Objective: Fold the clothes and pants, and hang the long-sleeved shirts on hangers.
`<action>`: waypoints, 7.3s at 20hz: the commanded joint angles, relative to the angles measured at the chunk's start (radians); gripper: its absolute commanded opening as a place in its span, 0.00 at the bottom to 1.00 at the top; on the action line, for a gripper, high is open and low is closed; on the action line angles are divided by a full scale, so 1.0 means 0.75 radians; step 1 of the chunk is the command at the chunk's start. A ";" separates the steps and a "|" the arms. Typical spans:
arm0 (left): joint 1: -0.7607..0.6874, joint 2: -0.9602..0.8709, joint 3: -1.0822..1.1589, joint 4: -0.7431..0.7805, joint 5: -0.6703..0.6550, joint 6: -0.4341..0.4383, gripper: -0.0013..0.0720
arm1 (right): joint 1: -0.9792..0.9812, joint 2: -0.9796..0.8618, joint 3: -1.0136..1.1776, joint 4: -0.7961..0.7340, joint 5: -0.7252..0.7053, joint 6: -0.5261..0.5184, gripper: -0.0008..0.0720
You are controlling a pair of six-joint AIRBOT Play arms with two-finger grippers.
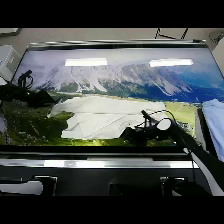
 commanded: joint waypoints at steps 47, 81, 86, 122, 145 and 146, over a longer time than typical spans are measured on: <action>-0.083 0.638 -0.900 -0.199 0.337 0.096 0.04 | -0.684 -0.334 0.419 -0.328 -0.210 -0.110 0.06; -0.084 0.952 0.786 0.226 0.254 -0.327 0.04 | -0.683 0.505 1.776 -1.613 0.132 0.228 0.06; -0.083 0.949 0.785 0.201 0.186 -0.338 0.04 | -0.683 0.478 1.805 -1.613 -0.216 0.279 0.06; -0.006 0.602 -0.704 -0.283 0.395 0.097 0.04 | -0.683 0.069 -0.179 -0.503 0.308 0.146 0.93; -0.042 0.553 -0.884 -0.164 0.396 0.097 0.04 | -0.646 -0.010 -0.001 -0.415 0.467 0.052 0.88; -0.042 0.554 -0.884 -0.165 0.395 0.097 0.04 | -0.602 -0.010 -0.045 -0.353 0.372 0.042 0.88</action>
